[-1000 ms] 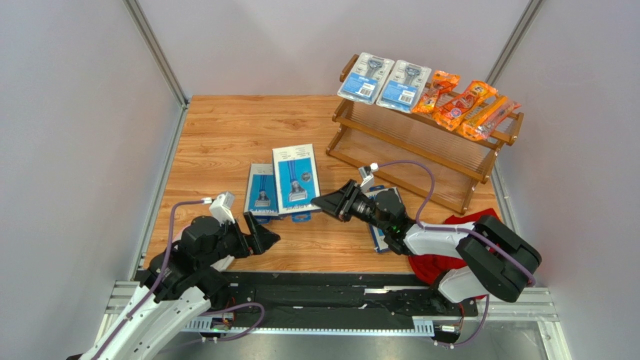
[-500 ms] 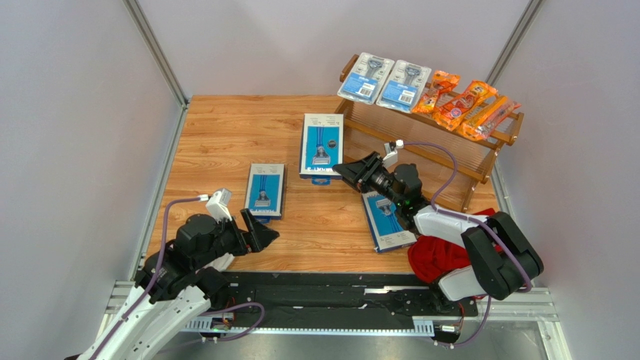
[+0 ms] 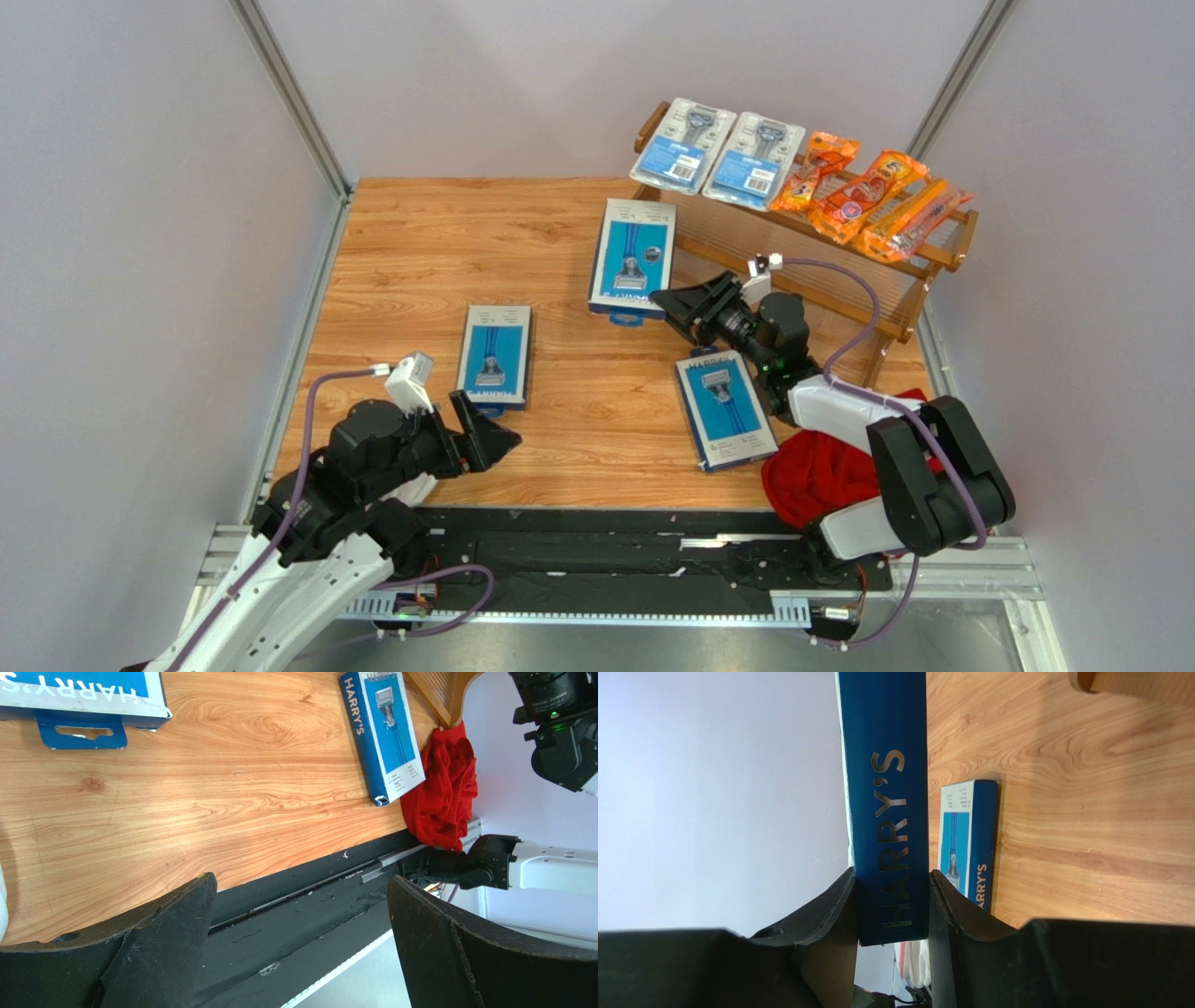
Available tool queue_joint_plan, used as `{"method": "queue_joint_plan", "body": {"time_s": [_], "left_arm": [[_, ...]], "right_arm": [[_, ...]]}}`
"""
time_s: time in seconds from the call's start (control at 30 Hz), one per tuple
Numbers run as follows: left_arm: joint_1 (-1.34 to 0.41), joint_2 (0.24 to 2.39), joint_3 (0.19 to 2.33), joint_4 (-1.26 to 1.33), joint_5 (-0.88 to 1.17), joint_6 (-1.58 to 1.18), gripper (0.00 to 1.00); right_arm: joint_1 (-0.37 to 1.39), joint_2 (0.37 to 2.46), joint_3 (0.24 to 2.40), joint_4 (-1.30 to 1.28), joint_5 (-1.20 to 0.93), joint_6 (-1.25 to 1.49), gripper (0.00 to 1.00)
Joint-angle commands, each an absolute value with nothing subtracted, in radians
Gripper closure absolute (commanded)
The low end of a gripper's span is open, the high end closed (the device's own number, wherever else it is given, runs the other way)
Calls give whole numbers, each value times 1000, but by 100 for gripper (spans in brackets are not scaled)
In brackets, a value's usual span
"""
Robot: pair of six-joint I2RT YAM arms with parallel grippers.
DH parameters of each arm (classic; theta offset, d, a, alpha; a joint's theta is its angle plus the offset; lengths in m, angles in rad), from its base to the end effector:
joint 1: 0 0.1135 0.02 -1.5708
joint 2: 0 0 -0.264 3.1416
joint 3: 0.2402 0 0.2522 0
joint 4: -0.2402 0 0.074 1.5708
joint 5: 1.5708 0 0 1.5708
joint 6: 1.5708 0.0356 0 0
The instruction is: Place and organize the shaving razors onto the shelf
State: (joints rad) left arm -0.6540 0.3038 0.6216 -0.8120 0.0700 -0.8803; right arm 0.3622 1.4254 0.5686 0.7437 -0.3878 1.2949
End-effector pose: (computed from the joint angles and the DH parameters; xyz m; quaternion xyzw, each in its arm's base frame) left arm 0.0607 -0.0497 0.2741 -0.0791 0.8546 -0.3773 0.3480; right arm 0.2700 0.1167 0.2168 0.2145 0.7115 0.5788 0.3358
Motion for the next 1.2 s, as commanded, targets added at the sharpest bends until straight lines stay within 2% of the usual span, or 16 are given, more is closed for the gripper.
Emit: {"method": "queue_joint_plan", "body": {"time_s": [0.0, 1.17], "left_arm": [[-652, 304, 655, -805, 84, -868, 1], [-652, 281, 594, -784, 106, -871, 3]], "right_arm": [[322, 1401, 635, 784, -414, 1296, 100], [207, 1463, 692, 719, -255, 1272, 100]]}}
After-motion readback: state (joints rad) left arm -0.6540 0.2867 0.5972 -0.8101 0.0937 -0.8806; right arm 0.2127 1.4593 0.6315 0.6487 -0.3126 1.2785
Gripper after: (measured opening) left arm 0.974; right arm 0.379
